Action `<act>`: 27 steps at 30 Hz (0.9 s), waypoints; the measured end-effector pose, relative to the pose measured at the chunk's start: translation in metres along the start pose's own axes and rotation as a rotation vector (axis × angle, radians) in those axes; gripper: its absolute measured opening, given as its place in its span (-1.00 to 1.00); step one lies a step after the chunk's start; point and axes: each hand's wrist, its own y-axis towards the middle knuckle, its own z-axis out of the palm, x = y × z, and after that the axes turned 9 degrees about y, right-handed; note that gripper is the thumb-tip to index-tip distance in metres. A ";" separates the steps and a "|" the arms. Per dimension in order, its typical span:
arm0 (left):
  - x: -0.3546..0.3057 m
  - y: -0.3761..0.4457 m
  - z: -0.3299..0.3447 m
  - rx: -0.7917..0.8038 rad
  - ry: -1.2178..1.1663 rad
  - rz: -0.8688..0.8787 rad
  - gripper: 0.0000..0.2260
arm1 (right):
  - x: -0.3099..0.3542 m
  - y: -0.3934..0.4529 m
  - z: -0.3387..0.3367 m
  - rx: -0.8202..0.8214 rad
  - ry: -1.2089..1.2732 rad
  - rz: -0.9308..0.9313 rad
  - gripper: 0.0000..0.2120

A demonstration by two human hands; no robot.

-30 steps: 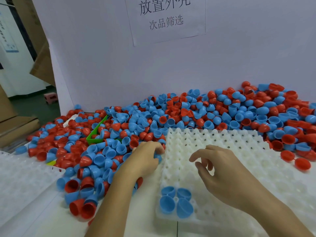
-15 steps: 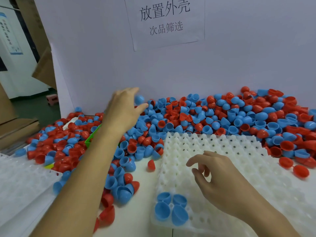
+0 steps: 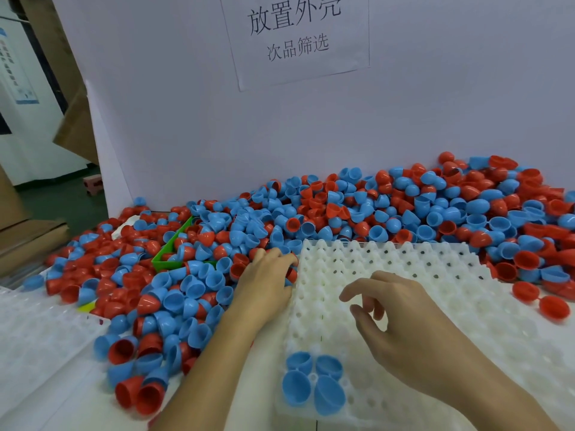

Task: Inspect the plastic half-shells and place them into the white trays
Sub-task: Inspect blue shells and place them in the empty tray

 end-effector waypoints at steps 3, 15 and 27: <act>0.001 -0.005 -0.001 -0.027 -0.046 -0.012 -0.64 | 0.000 0.001 0.000 0.000 -0.002 0.003 -0.82; -0.006 -0.014 -0.043 -0.120 -1.553 -0.316 -0.75 | -0.001 0.002 0.007 -0.037 0.084 0.044 -0.79; -0.040 -0.031 -0.041 0.477 -1.776 0.152 -0.68 | 0.010 0.010 0.009 -0.263 0.741 0.175 -0.79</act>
